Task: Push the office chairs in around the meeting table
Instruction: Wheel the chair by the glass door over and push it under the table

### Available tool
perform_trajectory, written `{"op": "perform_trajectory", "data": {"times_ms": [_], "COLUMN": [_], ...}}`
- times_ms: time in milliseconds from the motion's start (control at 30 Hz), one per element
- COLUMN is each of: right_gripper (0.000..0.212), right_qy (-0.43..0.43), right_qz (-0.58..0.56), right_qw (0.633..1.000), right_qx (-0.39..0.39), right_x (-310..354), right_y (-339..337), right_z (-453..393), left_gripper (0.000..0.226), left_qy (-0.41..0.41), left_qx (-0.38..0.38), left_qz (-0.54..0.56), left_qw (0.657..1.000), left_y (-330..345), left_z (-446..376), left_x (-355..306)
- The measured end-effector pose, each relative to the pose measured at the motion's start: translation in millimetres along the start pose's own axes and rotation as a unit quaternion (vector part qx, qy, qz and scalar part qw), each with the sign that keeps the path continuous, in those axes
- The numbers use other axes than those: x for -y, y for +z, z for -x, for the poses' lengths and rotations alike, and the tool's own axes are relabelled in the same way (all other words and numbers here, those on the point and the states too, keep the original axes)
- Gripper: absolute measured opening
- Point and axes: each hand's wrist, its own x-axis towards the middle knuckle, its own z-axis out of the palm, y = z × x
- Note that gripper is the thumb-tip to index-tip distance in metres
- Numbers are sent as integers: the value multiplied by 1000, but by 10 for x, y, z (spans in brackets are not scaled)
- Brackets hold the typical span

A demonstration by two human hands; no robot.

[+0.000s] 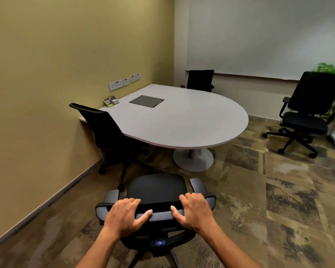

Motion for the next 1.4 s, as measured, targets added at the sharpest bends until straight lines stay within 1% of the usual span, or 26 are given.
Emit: {"op": "perform_trajectory", "data": {"times_ms": [33, 100, 167, 233, 300, 333, 500, 533, 633, 667, 800, 933, 1100, 1267, 1400], "right_gripper": [48, 46, 47, 47, 46, 47, 46, 45, 46, 46, 47, 48, 49, 52, 57], "right_qy": [4, 2, 18, 22, 27, 30, 31, 30, 55, 66, 82, 92, 114, 94, 87], "right_qz": [-8, 29, 17, 28, 17, 19, 10, 9, 0, -6, -5, 2, 8, 8, -3], "right_qw": [1000, 1000, 999, 999, 999, 998, 998, 998, 998, 998, 996, 995, 992, 995, 996], "right_qx": [9, 1, -19, -39, -43, -53, -53, -48, -39, -23, -29, -25, -49, -26, -31], "right_x": [33, -15, -58, -75, -90, -87, -328, -351, -435, -470, -616, -742, -915, -1175, -1620], "right_y": [6, -24, -64, -90, -50, -49, 172, 164, 235, 242, 254, 235, 273, 496, 629], "right_z": [78, 30, -103, -233, -395, -375, -741, -794, -1082, -1144, -1303, -1572, -1854, -2316, -2840], "left_gripper": [79, 75, 72, 70, 69, 69, 71, 71, 72, 74, 78, 81, 88, 83, 84], "left_qy": [5, 15, 19, 22, 27, 30, 31, 31, 20, 25, 42, 47, 77, 64, 56], "left_qx": [-1, -8, -8, -27, -14, -19, -3, -12, 15, 23, 3, 3, 4, -3, 23], "left_qz": [-1, -14, -1, -8, -5, -13, -8, -13, 0, 10, 30, 39, 51, 44, 53], "left_qw": [1000, 1000, 1000, 999, 1000, 999, 999, 999, 1000, 999, 999, 998, 996, 997, 997], "left_y": [36, 50, 37, -50, -45, -41, 134, 123, 129, 151, 259, 310, 321, 611, 745], "left_z": [56, -25, -181, -349, -522, -513, -917, -964, -1310, -1426, -1677, -2002, -2476, -2902, -3587], "left_x": [11, 23, 82, 144, 243, 222, 296, 290, 435, 470, 485, 571, 619, 761, 769]}}
